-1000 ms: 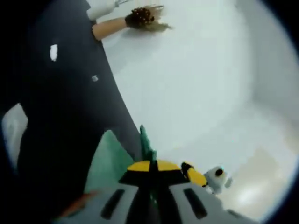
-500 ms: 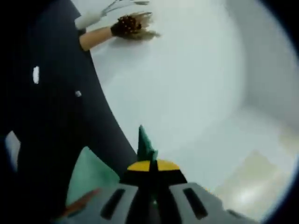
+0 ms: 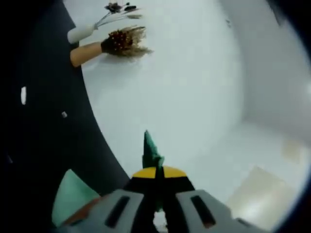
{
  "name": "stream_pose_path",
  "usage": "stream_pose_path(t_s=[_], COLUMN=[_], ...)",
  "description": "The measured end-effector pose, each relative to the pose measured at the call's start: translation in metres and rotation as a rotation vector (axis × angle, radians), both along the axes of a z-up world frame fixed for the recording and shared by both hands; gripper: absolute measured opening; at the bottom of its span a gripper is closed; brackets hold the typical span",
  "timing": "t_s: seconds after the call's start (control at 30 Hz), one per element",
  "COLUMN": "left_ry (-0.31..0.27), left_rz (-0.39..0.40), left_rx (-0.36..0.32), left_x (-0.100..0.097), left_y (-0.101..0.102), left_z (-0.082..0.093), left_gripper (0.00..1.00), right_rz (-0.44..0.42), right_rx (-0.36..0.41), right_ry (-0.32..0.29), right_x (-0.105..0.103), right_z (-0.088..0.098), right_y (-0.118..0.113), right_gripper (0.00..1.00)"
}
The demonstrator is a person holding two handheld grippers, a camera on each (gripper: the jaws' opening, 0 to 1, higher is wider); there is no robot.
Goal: Pick up the broom and sweep the trash on the tabletop into the dustpan.
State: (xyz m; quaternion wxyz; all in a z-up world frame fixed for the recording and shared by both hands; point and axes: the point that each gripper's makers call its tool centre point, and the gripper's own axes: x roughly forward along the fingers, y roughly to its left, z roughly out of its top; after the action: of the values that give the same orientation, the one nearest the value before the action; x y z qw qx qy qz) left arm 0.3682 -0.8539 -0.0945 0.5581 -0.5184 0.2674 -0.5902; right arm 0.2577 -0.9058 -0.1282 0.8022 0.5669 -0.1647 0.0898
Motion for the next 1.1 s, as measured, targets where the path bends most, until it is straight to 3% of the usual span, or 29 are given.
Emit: stream_pose_path(t_s=[0.17, 0.3, 0.43, 0.7, 0.97, 1.1], left_ry=[0.015, 0.025, 0.027, 0.03, 0.042, 0.043], left_rz=[0.011, 0.003, -0.008, 0.001, -0.007, -0.005], left_rx=[-0.048, -0.061, -0.05, -0.039, -0.025, -0.02], left_x=[-0.007, -0.013, -0.018, -0.016, -0.019, -0.018], left_y=[0.002, 0.002, 0.002, 0.004, 0.002, 0.001], left_z=[0.006, 0.005, -0.001, -0.009, -0.019, -0.022], left_gripper=[0.02, 0.02, 0.02, 0.02, 0.02, 0.02], right_rz=[-0.059, -0.119, -0.125, -0.17, -0.193, -0.196], right_rx=[0.161, 0.211, 0.197, 0.177, 0.18, 0.177], right_ry=[-0.082, -0.121, -0.121, -0.118, -0.093, -0.085], right_x=[0.013, 0.019, 0.027, 0.028, 0.032, 0.032], right_z=[0.006, 0.01, 0.014, 0.005, -0.005, -0.009], right_y=[-0.025, -0.043, -0.037, -0.003, -0.003, -0.005], right_gripper=[0.5, 0.45, 0.39, 0.27, 0.16, 0.15])
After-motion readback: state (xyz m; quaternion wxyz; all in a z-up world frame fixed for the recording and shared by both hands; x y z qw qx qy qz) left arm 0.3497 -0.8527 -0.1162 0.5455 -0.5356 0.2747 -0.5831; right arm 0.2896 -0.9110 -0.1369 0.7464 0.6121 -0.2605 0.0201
